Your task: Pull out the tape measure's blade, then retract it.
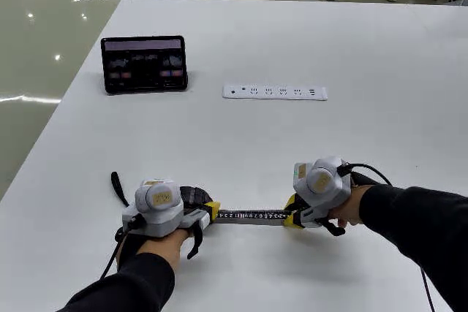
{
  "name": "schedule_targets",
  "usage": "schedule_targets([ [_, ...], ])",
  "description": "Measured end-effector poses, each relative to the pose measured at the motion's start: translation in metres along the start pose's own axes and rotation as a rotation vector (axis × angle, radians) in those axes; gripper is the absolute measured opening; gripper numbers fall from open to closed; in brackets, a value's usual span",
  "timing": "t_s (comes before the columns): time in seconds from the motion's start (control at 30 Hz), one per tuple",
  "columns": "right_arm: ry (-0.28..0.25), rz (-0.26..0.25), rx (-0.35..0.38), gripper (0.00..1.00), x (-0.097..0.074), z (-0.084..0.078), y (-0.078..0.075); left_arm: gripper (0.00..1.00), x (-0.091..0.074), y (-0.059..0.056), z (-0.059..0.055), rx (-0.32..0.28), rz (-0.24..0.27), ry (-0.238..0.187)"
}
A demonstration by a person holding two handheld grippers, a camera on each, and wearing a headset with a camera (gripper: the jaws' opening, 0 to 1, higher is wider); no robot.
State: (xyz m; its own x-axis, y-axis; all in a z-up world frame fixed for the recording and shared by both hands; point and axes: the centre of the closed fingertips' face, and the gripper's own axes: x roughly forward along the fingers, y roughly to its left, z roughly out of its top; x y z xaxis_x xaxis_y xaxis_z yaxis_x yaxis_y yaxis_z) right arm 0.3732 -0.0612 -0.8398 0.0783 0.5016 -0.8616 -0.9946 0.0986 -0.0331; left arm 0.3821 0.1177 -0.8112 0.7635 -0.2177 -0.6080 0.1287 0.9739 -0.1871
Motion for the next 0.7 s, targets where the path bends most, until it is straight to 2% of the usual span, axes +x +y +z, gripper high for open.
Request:
schedule_targets([
  [0.13,-0.004,-0.002,-0.020,0.11,0.002,0.002,0.001,0.60,0.000,0.000,0.000,0.000,0.000,-0.001],
  [0.7,-0.010,0.004,-0.019,0.12,0.006,0.011,0.002,0.60,-0.001,-0.001,0.000,-0.006,-0.005,0.000],
])
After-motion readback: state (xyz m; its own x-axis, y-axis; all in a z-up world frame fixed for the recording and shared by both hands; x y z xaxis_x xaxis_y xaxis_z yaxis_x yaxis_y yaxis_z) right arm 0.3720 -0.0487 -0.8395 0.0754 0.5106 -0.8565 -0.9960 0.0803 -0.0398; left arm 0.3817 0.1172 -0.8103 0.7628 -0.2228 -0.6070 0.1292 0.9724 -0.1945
